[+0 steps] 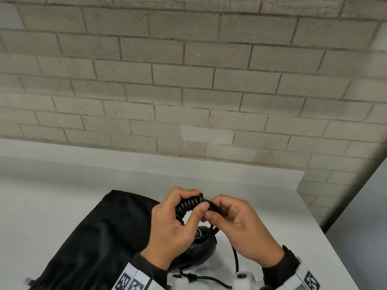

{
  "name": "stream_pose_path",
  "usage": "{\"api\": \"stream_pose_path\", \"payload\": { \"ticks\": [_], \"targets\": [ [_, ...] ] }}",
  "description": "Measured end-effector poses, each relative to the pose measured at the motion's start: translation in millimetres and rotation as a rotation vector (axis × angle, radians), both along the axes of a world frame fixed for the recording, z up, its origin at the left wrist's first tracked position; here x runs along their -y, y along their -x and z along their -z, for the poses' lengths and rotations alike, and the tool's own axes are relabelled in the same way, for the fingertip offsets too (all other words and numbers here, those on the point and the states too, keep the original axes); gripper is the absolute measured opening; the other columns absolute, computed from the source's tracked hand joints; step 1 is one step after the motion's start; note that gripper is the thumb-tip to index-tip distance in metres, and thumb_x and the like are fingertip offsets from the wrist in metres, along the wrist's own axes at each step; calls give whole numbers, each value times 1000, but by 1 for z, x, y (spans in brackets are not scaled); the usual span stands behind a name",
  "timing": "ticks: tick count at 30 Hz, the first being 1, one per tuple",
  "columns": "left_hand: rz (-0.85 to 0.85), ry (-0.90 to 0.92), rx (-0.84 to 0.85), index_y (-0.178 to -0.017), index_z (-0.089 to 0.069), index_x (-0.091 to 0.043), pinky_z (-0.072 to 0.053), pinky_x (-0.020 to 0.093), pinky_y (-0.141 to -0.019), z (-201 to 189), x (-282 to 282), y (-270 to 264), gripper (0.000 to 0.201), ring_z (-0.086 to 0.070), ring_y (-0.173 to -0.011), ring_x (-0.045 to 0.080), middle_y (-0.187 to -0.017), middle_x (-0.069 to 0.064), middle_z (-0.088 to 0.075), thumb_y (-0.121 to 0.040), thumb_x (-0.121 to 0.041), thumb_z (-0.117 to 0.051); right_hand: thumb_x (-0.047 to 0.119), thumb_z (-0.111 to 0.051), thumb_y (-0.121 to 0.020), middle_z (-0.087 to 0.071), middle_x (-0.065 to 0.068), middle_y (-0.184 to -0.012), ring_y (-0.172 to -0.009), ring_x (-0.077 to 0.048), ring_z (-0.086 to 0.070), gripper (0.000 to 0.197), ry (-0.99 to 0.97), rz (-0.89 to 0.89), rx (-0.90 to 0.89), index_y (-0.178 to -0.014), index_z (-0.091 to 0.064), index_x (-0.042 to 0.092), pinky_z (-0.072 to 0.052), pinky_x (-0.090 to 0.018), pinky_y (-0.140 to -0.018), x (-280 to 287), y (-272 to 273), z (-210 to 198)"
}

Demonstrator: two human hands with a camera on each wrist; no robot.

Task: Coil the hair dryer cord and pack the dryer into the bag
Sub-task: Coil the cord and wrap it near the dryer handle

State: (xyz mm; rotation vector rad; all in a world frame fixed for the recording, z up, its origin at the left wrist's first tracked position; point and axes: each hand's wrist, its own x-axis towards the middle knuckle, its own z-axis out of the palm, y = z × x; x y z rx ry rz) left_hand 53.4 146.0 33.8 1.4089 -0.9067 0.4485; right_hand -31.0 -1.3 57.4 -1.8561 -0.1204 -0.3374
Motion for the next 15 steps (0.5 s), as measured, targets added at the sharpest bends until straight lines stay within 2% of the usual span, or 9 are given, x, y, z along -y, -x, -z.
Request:
{"api": "stream_pose_path", "payload": {
  "ticks": [3,5,6,8,11,15],
  "targets": [
    [29,-40,-89,-107,-67,-35,-57,24,-73,0,-2,0,28,-71,-85,16,-92,-10,-71,-85,-53,-67,22,-61,-94,-73,-1,-87,-87,-15,-68,10,94,-16,-12,-90,-69,17,-51,-29,-84,2,0,-3],
    [42,-83,-102,-120,-66,-36,-54,28,-82,0,-3,-2,37,-67,-91,21,-94,-11,-70,-85,-46,-68,23,-60,-95,-73,1,-88,-88,-13,-67,12,139,-32,-23,-92,-69,16,-50,-26,-85,3,0,-7],
    [47,-101,-86,-123,-66,-35,-52,27,-84,0,-4,-2,38,-66,-93,20,-94,-12,-70,-86,-42,-68,24,-59,-95,-72,1,-89,-87,-13,-66,13,164,-38,-25,-92,-69,17,-50,-27,-84,4,-1,-9],
    [50,-119,-60,-115,-72,-31,-50,25,-86,-2,-4,-3,29,-65,-98,16,-97,-14,-71,-87,-38,-67,26,-58,-96,-71,2,-88,-85,-14,-65,15,205,-48,-31,-91,-69,18,-51,-34,-83,5,-1,-12],
    [35,-120,-99,-104,-74,-28,-46,14,-87,-5,-4,-2,21,-65,-104,13,-102,-16,-71,-86,-37,-65,27,-57,-96,-70,2,-85,-83,-19,-63,17,232,-43,-27,-88,-68,17,-50,-42,-84,4,-2,-12],
    [32,-112,-168,-102,-72,-29,-49,12,-82,-9,-3,2,20,-68,-97,12,-98,-12,-71,-85,-40,-67,26,-61,-94,-71,6,-85,-85,-16,-64,9,212,34,12,-91,-69,24,-50,-38,-84,1,-2,-5]
  ]
}}
